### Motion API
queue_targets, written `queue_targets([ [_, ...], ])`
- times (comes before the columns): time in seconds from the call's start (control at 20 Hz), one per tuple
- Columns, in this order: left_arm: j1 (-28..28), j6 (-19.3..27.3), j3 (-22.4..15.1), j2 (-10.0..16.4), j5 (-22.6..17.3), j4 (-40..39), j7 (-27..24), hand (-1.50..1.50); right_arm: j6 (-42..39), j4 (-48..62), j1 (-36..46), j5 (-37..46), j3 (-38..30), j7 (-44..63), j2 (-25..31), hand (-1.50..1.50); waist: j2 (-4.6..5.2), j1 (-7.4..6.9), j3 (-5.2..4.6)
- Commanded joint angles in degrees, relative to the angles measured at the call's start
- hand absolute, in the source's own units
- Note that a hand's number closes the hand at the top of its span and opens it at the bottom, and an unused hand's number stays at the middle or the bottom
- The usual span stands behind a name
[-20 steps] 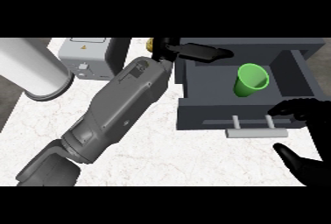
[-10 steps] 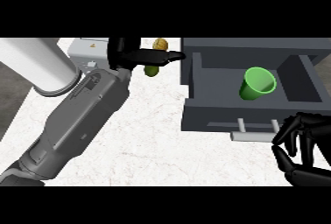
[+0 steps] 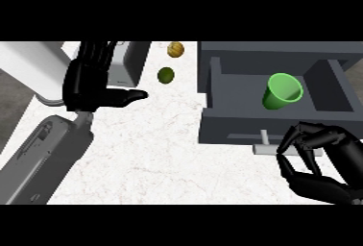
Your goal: Pick up the cup, place it into the drawer and close the drawer
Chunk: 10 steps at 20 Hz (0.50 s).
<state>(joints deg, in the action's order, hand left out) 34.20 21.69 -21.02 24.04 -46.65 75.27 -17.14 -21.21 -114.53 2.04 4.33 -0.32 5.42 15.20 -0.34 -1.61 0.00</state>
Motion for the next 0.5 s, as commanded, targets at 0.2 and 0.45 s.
queue_targets([
  [0.2, -11.2, -6.7, 3.9, 6.4, -2.6, 8.2, -0.1, -1.50, 3.6, 7.0, 1.3, 24.4, 10.4, -11.5, 4.1, 1.50, 0.27, -0.50, 0.03],
  [0.45, -18.9, -12.1, 7.3, 8.5, -2.6, 9.3, -3.3, -1.50, 8.8, 18.3, 6.2, 33.2, 13.6, -13.2, 2.8, 1.50, 0.44, 0.20, 0.00],
])
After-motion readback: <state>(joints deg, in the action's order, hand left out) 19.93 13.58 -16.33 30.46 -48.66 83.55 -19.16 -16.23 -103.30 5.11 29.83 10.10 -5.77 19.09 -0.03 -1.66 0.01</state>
